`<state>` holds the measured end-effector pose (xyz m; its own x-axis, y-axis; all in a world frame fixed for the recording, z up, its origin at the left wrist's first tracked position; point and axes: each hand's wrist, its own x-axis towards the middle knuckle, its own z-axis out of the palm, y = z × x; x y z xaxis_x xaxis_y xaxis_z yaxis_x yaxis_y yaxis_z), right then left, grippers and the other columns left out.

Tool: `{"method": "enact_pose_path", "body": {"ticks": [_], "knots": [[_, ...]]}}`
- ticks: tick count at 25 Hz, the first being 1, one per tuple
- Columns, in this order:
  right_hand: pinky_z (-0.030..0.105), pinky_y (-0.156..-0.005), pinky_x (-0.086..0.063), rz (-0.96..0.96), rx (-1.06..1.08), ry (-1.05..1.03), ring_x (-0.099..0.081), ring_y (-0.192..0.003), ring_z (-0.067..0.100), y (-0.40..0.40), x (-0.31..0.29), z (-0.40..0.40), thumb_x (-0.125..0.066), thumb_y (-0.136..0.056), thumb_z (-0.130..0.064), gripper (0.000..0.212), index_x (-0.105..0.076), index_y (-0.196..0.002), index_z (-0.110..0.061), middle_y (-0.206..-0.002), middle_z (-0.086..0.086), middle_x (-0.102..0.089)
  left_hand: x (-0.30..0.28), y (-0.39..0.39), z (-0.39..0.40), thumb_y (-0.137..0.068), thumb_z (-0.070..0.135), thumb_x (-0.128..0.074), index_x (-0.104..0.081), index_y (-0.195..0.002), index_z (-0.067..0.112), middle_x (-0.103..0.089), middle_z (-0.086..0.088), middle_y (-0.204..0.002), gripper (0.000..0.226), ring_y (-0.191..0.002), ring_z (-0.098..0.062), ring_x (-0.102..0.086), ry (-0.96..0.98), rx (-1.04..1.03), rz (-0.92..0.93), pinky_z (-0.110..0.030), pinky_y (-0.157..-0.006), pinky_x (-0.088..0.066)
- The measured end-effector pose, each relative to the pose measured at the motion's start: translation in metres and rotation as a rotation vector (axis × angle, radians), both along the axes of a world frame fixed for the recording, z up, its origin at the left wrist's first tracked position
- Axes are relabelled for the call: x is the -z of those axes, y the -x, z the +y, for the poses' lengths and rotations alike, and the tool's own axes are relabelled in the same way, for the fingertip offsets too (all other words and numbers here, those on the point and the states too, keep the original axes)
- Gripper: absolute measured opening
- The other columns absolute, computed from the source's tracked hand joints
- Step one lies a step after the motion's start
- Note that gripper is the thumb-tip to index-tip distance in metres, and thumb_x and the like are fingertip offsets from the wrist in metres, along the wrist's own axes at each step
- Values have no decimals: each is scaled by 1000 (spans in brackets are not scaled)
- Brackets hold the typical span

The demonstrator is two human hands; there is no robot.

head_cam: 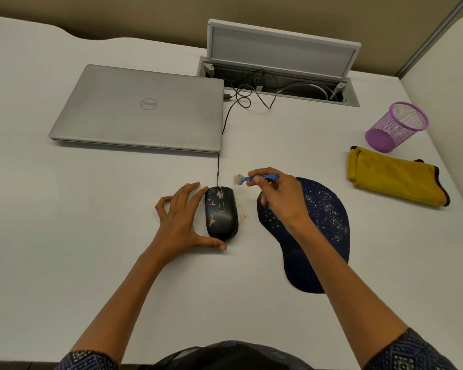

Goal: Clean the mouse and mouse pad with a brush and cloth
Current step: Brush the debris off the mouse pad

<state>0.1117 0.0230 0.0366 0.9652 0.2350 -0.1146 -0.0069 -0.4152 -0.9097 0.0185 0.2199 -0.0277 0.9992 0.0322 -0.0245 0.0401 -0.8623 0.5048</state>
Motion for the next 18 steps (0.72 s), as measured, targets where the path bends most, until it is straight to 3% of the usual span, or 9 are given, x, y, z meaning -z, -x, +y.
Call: {"method": "enact_pose_path", "body": {"ticks": [4,7,9,12,15,18], "knots": [[14,-39,-32,99,178,-380,-47,-47,7,-11,-26,-49,-53,-94,-16,16,-66,-102,-16,-94,5,-72,-11,6,1,-34,101,-21,-4,-147,21,-11,-5,-154,140,-142,-21,-5,-26,12,31,-41,-110,-2],[13,-40,-34,46,311,-482,-47,-48,5,-11,-38,-93,-52,-94,-15,17,-65,-104,-13,-91,3,-71,-33,13,1,-50,95,-27,-25,-143,16,-29,-10,-147,122,-136,-25,-22,67,-201,-103,-45,-105,-17],[13,-43,-36,35,399,-508,-48,-49,4,-8,-42,-118,-53,-94,-17,15,-65,-103,-16,-91,2,-70,-48,16,-18,-66,83,-42,-41,-132,16,-45,-8,-135,94,-126,-22,-36,93,-221,-327,-36,-99,-23],[13,-44,-37,46,502,-510,-47,-50,4,-1,-40,-141,-54,-94,-19,13,-66,-99,-19,-91,2,-67,-55,20,-82,-78,61,-56,-50,-125,15,-54,-4,-127,66,-121,-15,-42,130,10,-455,-28,-101,-28],[13,-43,-36,75,604,-513,-45,-49,4,6,-33,-156,-57,-92,-21,12,-67,-97,-18,-88,1,-68,-35,28,-143,-82,58,-53,-50,-130,10,-51,-5,-135,68,-129,-17,-42,37,349,-360,-35,-105,-36],[15,-44,-36,74,631,-428,-44,-48,5,7,-23,-168,-61,-89,-20,10,-68,-95,-17,-86,1,-71,-16,26,-164,-80,64,-48,-49,-132,9,-49,-5,-137,75,-128,-19,-44,-45,485,-300,-38,-105,-36]]}}
